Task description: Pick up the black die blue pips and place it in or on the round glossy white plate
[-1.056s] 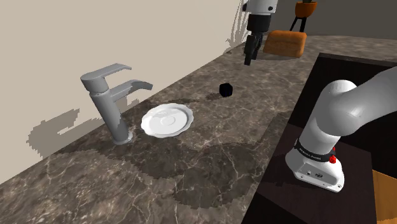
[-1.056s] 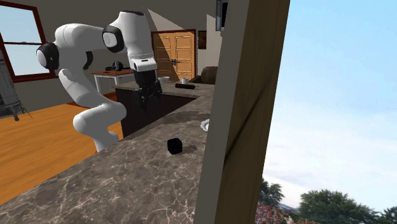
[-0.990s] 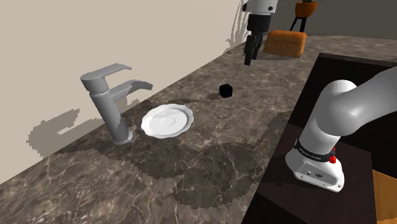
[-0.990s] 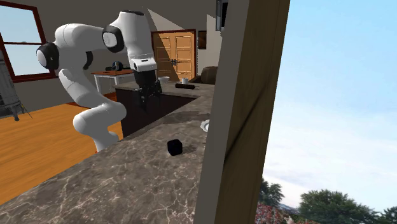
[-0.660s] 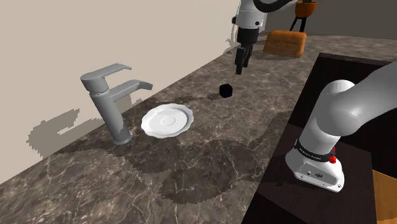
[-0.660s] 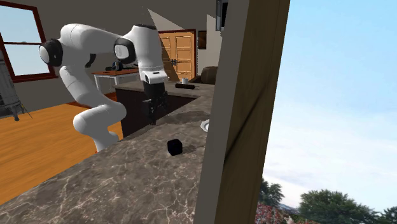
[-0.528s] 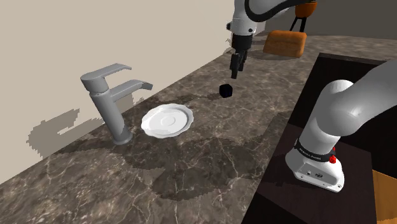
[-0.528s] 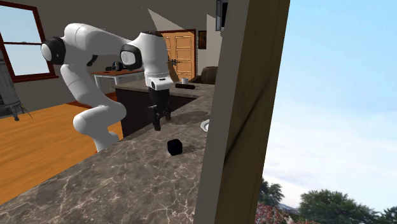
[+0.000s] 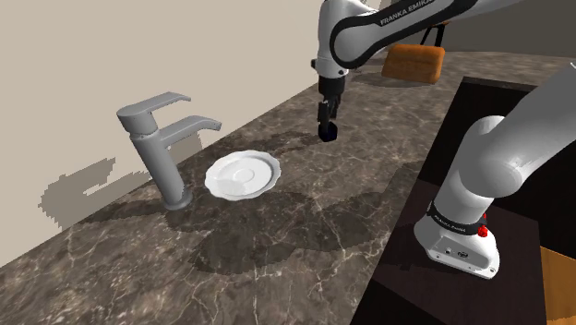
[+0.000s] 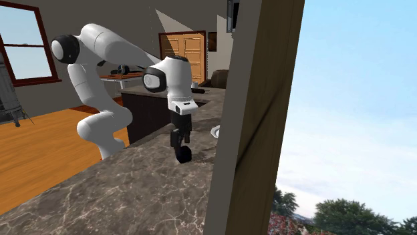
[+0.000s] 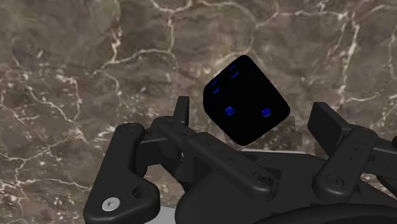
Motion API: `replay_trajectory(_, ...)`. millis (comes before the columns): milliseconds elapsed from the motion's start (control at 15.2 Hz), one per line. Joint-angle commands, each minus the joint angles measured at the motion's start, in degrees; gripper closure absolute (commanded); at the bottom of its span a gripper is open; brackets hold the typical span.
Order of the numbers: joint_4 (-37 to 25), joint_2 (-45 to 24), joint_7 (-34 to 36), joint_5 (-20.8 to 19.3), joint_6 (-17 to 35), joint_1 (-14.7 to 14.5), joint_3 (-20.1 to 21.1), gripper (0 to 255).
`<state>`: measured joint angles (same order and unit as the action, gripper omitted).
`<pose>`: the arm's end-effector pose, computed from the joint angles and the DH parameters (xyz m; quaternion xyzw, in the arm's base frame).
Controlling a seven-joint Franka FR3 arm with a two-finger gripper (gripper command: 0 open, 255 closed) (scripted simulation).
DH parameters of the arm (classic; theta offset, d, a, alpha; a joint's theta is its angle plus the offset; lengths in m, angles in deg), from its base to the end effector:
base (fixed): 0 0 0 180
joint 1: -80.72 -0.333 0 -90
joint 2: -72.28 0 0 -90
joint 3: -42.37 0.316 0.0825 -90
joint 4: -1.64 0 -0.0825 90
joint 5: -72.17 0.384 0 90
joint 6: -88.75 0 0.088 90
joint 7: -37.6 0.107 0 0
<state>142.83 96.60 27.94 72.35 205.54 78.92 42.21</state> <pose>0.4125 0.0120 0.4478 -0.9952 -0.0979 0.0006 0.0020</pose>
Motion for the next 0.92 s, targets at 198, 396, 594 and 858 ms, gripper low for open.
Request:
replay_trajectory(198, 2.46, -1.65, 0.00, -0.03, 4.14, -0.01, 0.03, 0)
replay_trajectory(396, 2.76, -1.84, 0.00, -0.03, 4.64, -0.01, 0.03, 0)
replay_trajectory(594, 2.76, -1.84, 0.00, -0.03, 4.64, -0.01, 0.03, 0)
replay_trajectory(858, 2.76, -1.83, 0.00, -0.03, 4.63, -0.01, 0.02, 255)
